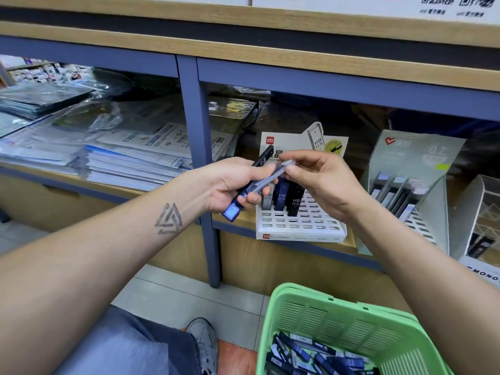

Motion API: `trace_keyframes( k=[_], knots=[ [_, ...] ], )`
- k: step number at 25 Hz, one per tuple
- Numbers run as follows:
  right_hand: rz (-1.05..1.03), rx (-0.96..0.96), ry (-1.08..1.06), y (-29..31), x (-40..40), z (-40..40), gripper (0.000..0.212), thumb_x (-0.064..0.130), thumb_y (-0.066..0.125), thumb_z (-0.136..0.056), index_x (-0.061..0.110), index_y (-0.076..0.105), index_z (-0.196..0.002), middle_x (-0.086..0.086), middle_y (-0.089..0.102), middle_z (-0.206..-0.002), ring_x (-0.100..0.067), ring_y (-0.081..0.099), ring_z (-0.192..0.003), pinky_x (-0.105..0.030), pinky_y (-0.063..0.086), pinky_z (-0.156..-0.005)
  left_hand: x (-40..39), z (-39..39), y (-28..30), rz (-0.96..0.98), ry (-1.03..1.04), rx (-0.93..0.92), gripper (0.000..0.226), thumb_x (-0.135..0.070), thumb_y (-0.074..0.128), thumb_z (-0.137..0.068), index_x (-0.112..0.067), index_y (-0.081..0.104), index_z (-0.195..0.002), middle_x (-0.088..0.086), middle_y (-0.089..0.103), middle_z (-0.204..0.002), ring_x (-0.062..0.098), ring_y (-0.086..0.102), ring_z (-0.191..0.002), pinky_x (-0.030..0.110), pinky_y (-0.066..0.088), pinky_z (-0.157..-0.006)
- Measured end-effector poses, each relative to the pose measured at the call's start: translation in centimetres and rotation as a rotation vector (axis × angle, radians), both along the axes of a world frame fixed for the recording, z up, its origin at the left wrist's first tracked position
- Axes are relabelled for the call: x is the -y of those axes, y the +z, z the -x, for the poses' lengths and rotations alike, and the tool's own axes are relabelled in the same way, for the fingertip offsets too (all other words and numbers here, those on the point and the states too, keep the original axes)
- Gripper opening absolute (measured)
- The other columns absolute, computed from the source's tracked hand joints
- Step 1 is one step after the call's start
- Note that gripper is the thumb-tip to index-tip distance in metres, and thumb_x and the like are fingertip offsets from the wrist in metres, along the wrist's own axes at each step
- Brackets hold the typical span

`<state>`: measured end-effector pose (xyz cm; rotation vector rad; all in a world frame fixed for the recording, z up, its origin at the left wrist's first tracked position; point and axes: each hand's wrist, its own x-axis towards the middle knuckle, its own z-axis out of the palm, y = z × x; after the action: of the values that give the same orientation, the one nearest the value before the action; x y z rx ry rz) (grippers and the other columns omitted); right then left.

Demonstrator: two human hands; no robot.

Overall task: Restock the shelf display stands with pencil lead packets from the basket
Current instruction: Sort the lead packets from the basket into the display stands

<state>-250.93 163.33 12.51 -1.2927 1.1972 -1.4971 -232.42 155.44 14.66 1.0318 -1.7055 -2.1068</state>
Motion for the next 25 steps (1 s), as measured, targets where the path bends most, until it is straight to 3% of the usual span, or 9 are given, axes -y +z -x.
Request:
trace_keyframes(
  k=[3, 5, 8, 10, 12, 15, 25],
  knots=[
    [0.043, -0.135, -0.100, 0.3, -0.3, 0.4, 0.017, 0.001, 0.074, -0.086, 0.006, 0.072, -0.102, -0.008, 0.072, -0.080, -0.017, 0.065, -0.070, -0.023, 0.057, -0.069, 0.3, -0.1, -1.1, 0.147, 0.053, 0.252, 0.027, -0.031, 0.051, -0.104, -0.006, 0.057, -0.096, 0.007, 0.056, -0.062, 0.014, 0.043, -0.042, 0.017, 0.027, -0.033],
    [0.015, -0.350, -0.166, 1.1, -0.4, 0.5, 0.019, 0.004, 0.081, -0.081, 0.010, 0.069, -0.095, -0.012, 0.072, -0.079, -0.019, 0.067, -0.065, -0.026, 0.059, -0.064, 0.6, -0.2, -1.8, 0.221, 0.099, 0.394, 0.028, -0.031, 0.049, -0.104, -0.009, 0.055, -0.088, 0.004, 0.051, -0.058, 0.013, 0.040, -0.040, 0.016, 0.024, -0.036],
    [-0.006, -0.752, -0.232, 1.1, -0.2, -0.6, 0.015, 0.009, 0.082, -0.082, 0.016, 0.069, -0.085, -0.002, 0.071, -0.074, -0.011, 0.070, -0.064, -0.026, 0.058, -0.064, 0.6, -0.2, -1.6, 0.139, 0.096, 0.413, 0.033, -0.040, 0.048, -0.102, -0.014, 0.049, -0.082, -0.002, 0.040, -0.053, 0.009, 0.031, -0.039, 0.015, 0.019, -0.039],
    [0.024, -0.884, -0.283, 0.3, 0.2, -1.4, 0.011, 0.014, 0.080, -0.085, 0.018, 0.070, -0.087, 0.006, 0.069, -0.075, -0.007, 0.068, -0.068, -0.027, 0.058, -0.067, 0.4, 0.1, -1.1, 0.059, 0.089, 0.367, 0.042, -0.052, 0.044, -0.100, -0.015, 0.048, -0.081, -0.004, 0.036, -0.052, 0.007, 0.027, -0.040, 0.016, 0.017, -0.038],
    [0.040, -0.917, -0.312, -0.6, 0.5, -1.8, 0.010, 0.016, 0.080, -0.085, 0.020, 0.071, -0.088, 0.007, 0.068, -0.077, -0.008, 0.066, -0.073, -0.033, 0.058, -0.070, 0.4, 0.4, -0.9, 0.028, 0.100, 0.330, 0.047, -0.055, 0.037, -0.100, -0.013, 0.049, -0.082, -0.003, 0.036, -0.052, 0.008, 0.026, -0.039, 0.016, 0.017, -0.036],
    [0.053, -0.924, -0.307, -1.6, 0.7, -2.1, 0.009, 0.016, 0.079, -0.086, 0.020, 0.070, -0.087, 0.004, 0.069, -0.078, -0.011, 0.067, -0.075, -0.040, 0.059, -0.071, 0.4, 0.4, -0.9, 0.006, 0.089, 0.315, 0.040, -0.042, 0.033, -0.103, -0.011, 0.050, -0.085, -0.001, 0.039, -0.053, 0.010, 0.028, -0.039, 0.016, 0.018, -0.036],
    [0.055, -0.893, -0.304, -1.7, 1.1, -2.2, 0.007, 0.011, 0.075, -0.088, 0.014, 0.071, -0.084, 0.003, 0.070, -0.075, -0.014, 0.068, -0.074, -0.043, 0.059, -0.071, 1.7, -0.4, -1.9, 0.094, 0.125, 0.303, 0.015, -0.026, 0.053, -0.103, -0.014, 0.060, -0.095, -0.001, 0.045, -0.063, 0.008, 0.035, -0.041, 0.017, 0.026, -0.035]
  ],
)
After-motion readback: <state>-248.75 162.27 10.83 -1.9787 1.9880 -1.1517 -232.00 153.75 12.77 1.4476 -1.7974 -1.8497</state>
